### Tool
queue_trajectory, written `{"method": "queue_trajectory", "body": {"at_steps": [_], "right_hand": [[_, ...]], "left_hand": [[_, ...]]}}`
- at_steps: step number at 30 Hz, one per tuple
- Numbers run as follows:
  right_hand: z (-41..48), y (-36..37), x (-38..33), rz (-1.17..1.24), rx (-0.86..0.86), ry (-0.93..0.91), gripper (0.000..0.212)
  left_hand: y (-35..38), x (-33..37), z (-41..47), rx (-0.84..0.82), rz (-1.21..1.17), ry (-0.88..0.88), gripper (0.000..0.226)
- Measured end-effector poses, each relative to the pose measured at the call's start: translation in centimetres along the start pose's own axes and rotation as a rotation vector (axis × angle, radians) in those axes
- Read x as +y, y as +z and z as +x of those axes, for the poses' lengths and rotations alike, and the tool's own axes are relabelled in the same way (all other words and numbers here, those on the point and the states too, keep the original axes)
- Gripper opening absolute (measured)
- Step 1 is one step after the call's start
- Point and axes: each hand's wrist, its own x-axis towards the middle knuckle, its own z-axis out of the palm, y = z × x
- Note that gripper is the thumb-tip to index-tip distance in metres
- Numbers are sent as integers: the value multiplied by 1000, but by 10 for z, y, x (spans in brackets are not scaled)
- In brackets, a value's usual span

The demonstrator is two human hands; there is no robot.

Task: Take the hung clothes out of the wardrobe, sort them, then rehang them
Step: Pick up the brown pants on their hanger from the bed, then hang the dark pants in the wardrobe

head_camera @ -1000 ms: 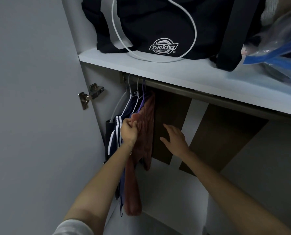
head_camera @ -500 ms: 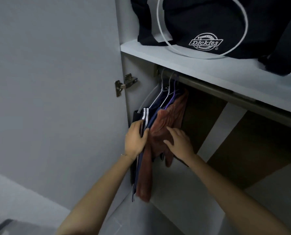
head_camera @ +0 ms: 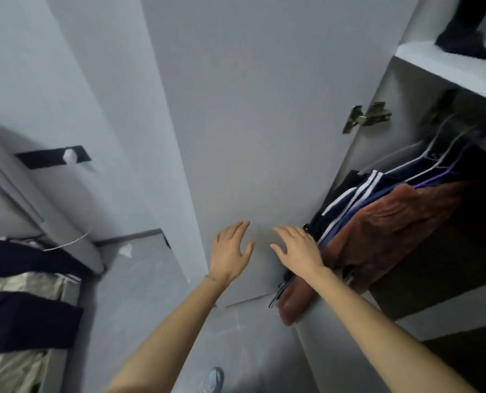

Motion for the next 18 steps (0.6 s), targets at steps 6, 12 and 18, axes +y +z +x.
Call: {"method": "queue_trajectory", "body": {"at_steps": [6, 12, 18], "right_hand": [[28, 19, -124, 61, -130, -305, 54], [34, 42, -250, 91, -192, -539, 60], [31, 70, -366, 84, -214, -620, 64]], "left_hand": [[-81, -83, -69, 186, 85, -240, 61], [-154, -161, -146, 332, 214, -462, 66], [-222, -235, -223, 364, 237, -662, 60]]}}
